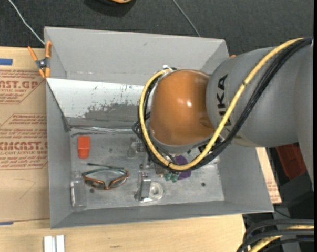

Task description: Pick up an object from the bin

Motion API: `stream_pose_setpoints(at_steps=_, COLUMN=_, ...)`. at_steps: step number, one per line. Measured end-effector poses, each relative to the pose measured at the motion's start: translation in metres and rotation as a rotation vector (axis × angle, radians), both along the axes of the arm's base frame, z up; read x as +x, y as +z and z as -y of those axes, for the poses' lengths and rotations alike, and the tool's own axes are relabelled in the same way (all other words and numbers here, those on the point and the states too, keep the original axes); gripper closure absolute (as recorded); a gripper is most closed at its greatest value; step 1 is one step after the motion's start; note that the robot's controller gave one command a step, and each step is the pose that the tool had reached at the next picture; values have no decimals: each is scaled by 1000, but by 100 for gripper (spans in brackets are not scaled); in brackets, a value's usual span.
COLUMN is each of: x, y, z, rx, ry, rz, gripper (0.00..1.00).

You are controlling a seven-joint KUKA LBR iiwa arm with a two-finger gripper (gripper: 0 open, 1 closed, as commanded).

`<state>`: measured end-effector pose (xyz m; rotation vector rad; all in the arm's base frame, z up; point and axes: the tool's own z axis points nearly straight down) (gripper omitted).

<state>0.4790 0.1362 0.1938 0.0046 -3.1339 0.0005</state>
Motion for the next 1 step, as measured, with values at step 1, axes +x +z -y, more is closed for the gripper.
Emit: stream_pose_setpoints(at_steps=1, x=2, y=4, z=1, rx=1, ry=-3, rz=8, gripper=0)
